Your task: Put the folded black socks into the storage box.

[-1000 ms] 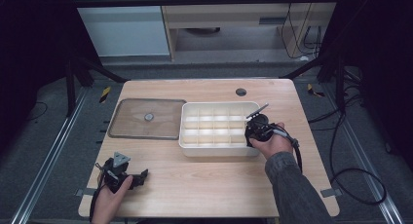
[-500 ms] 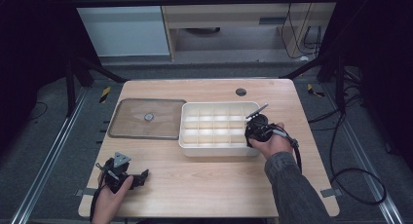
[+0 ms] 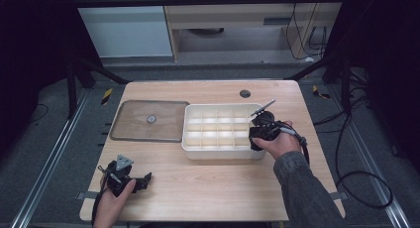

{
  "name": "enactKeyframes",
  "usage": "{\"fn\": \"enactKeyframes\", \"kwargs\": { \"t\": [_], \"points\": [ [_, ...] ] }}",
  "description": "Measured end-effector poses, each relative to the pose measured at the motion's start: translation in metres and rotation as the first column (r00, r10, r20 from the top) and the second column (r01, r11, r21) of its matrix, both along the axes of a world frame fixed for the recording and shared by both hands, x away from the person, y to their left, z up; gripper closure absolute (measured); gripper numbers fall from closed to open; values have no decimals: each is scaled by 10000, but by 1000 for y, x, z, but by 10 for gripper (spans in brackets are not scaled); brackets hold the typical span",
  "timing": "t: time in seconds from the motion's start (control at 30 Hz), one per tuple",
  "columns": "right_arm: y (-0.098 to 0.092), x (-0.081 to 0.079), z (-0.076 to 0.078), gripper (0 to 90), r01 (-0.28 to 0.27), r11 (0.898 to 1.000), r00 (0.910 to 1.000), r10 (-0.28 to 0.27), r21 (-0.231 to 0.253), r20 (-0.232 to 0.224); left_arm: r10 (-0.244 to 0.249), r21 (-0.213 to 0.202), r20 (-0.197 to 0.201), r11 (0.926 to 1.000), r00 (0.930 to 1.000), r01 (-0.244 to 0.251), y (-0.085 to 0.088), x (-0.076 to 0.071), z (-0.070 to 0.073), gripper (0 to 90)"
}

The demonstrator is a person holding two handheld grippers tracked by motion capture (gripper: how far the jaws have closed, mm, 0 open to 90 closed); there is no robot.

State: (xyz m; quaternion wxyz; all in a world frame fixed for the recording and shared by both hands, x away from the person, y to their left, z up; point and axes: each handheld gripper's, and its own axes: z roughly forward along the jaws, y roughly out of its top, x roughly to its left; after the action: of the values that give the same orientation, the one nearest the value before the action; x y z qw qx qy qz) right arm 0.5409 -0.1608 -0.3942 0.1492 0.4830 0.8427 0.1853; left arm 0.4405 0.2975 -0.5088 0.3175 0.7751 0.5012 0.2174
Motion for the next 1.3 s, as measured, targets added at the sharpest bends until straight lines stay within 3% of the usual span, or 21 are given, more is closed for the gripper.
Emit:
{"fn": "enactKeyframes", "kwargs": {
  "t": [0.17,0.4,0.6,0.73,0.8,0.83,0.9,1.0,1.1,1.3],
  "points": [
    [-2,-8,21,346,-291,9985,9984,267,474,490,-4,-5,-10,10000,10000,4,0,0,0,0],
    [-18,-11,36,261,-130,9966,9959,56,812,906,19,-10,-3,10000,10000,-19,0,0,0,0],
    [-29,-10,42,173,-27,9942,9966,-63,1078,825,27,-10,-3,10000,10000,-27,0,0,0,0],
    [-34,-10,55,276,59,9941,9960,-155,1080,881,21,-10,-12,10000,10000,-21,0,0,0,0],
    [-37,-11,64,367,78,9951,9954,-172,990,946,55,-13,-2,10000,10000,-55,0,0,0,0],
    [-38,-12,70,459,70,9947,9952,-170,1028,968,54,2,-13,10000,10000,-54,0,-1,0,0],
    [-38,-12,72,493,27,9948,9954,-125,1018,952,60,-5,-10,10000,10000,-60,-1,-1,0,0],
    [-37,-11,78,700,-109,9927,9958,0,1201,911,87,-24,9,10000,10000,-87,-1,-1,0,0],
    [-34,-9,81,803,-194,9932,9952,82,1149,978,81,-21,2,10000,10000,-81,-1,-1,0,0],
    [-31,-7,86,899,-171,9940,9940,52,1079,1095,-3,-24,17,10000,10000,3,0,-1,0,0]
  ]
}}
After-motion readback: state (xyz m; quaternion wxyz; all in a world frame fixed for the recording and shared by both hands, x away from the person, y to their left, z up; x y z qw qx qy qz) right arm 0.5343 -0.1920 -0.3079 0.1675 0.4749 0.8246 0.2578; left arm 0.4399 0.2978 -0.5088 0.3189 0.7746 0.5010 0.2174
